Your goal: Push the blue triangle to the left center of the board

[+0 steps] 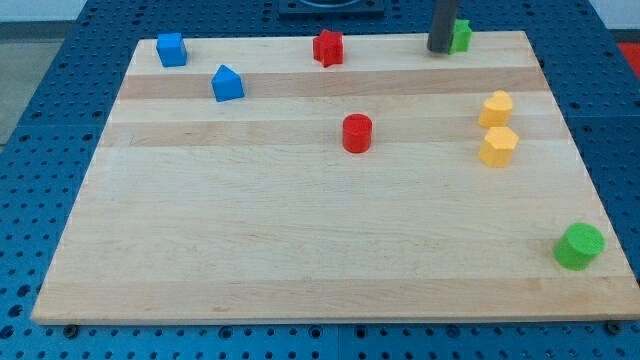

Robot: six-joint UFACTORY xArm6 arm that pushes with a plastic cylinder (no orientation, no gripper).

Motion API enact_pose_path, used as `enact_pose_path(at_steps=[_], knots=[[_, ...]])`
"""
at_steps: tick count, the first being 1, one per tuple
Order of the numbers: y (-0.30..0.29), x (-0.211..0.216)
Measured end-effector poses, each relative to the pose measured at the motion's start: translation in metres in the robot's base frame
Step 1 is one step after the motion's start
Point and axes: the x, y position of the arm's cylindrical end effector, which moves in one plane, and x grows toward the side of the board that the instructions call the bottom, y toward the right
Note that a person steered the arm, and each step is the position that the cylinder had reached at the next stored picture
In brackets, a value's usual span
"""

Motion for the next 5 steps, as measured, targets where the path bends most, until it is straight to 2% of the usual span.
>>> enact_pose_path(at_steps=[2,3,5], knots=[[0.004,0.000],[-0.018,0.012],[-0.125,0.090]])
